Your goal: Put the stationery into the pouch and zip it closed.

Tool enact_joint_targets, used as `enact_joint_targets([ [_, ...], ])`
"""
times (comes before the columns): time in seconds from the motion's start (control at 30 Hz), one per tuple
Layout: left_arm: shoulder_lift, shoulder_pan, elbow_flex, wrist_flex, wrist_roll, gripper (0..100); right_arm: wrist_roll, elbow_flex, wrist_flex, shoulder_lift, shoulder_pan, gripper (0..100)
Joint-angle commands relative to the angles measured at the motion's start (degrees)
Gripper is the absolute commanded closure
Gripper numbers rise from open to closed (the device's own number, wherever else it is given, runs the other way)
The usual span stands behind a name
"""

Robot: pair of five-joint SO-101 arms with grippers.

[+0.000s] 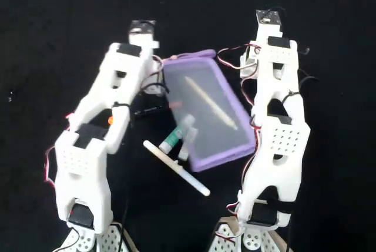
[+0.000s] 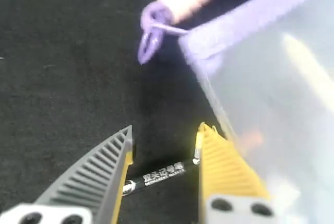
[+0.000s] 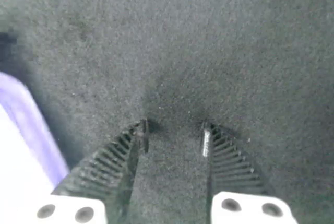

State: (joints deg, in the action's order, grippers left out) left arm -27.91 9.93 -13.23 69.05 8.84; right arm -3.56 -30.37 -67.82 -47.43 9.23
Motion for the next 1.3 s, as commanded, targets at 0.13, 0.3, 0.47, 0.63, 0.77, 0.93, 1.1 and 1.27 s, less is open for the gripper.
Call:
enact_joint_targets([
  [0.13, 2.5, -9.0, -2.6, 0.3, -0.1, 80, 0.4, -2.2, 2.5, -0.3, 1.2, 82.8],
  [0.3, 6.4, -19.6, -2.4, 0.5, 8.5, 80, 0.5, -2.5, 2.5, 0.2, 1.2, 82.8],
  [0.47, 3.3, -25.7, -2.4, -0.7, 13.2, 80, 1.0, -12.1, 2.0, 0.6, 1.7, 82.8],
  [0.63, -2.0, -26.0, -2.9, -4.3, 13.4, 80, 9.6, -22.3, 2.3, 0.4, -1.3, 82.6],
  [0.77, -4.4, -26.1, -3.7, -5.5, 13.5, 80, 13.6, -26.4, 2.5, 0.2, -6.1, 82.5],
  [0.93, -5.8, -26.1, -5.0, -5.5, 13.5, 80, 23.5, -27.6, 5.2, -2.4, -9.9, 82.5],
  [1.1, -6.9, -26.1, -5.9, -5.5, 13.1, 80, 35.2, -27.6, 7.6, -6.3, -11.9, 82.5],
  [1.27, -7.7, -26.2, -6.6, -7.1, 13.1, 80, 37.3, -27.6, 7.6, -7.3, -12.0, 82.5],
])
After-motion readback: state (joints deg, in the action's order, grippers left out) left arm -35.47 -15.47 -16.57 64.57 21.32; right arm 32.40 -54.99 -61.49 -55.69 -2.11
